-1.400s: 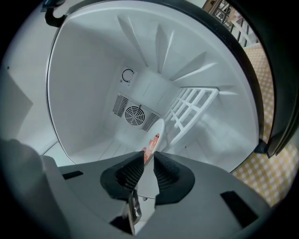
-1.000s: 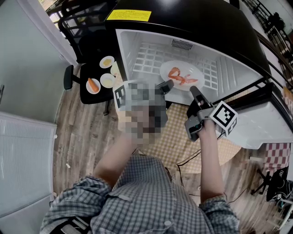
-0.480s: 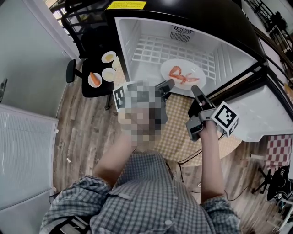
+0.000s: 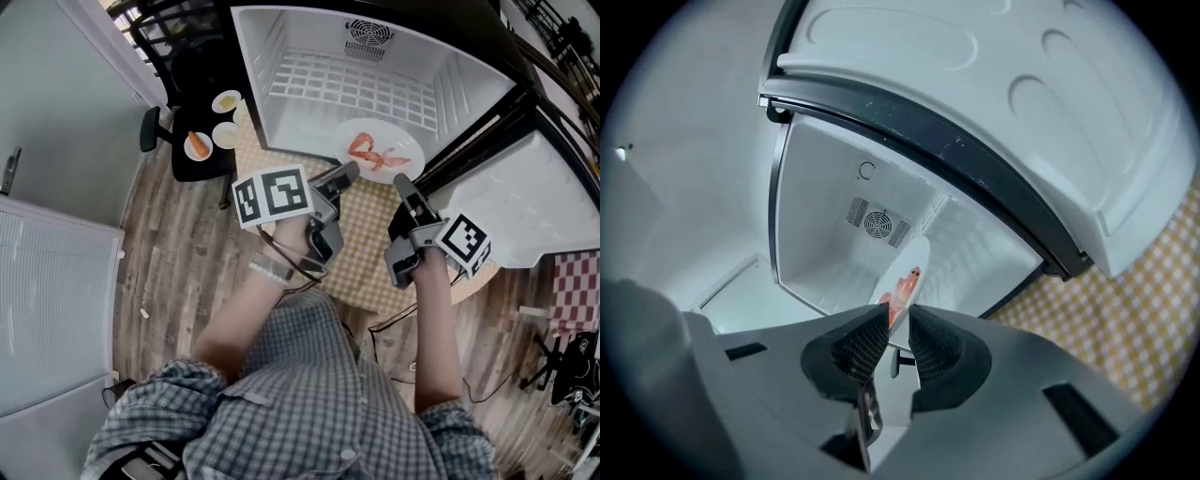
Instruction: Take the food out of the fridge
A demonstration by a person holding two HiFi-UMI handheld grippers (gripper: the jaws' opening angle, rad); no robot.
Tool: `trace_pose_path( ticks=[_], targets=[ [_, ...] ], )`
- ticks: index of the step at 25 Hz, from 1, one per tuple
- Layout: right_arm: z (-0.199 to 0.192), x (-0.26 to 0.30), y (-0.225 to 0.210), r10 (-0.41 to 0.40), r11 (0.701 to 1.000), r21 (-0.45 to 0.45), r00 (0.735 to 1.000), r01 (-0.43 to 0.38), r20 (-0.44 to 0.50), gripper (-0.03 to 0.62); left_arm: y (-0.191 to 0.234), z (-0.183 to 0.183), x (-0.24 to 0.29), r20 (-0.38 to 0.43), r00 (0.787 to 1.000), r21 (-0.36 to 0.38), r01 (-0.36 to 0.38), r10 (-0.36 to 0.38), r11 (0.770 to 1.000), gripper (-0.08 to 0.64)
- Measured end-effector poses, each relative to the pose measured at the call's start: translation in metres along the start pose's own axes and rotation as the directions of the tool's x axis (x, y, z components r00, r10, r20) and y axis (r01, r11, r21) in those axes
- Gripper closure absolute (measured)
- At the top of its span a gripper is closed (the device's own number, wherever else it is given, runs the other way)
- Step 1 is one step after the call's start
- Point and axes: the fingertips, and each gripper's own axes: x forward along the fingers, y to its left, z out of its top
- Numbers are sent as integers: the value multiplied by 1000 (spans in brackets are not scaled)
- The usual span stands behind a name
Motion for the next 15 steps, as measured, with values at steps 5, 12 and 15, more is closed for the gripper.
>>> trace_pose_path(
  ticks=[5, 12, 15],
  targets=[
    [-16, -16, -10, 1, 1000, 8, 1000, -1, -11, 532, 5, -23, -8, -13, 1000, 1, -13, 13, 1000, 499],
    [-41, -32, -29, -8, 999, 42, 1000, 9, -24, 532, 21, -54, -17, -43, 998, 0, -37, 37, 999, 499],
    [-53, -35, -39, -21, 999, 45, 999, 23, -40, 532, 31, -65, -21, -59, 997, 6, -52, 52, 999, 499]
  ],
)
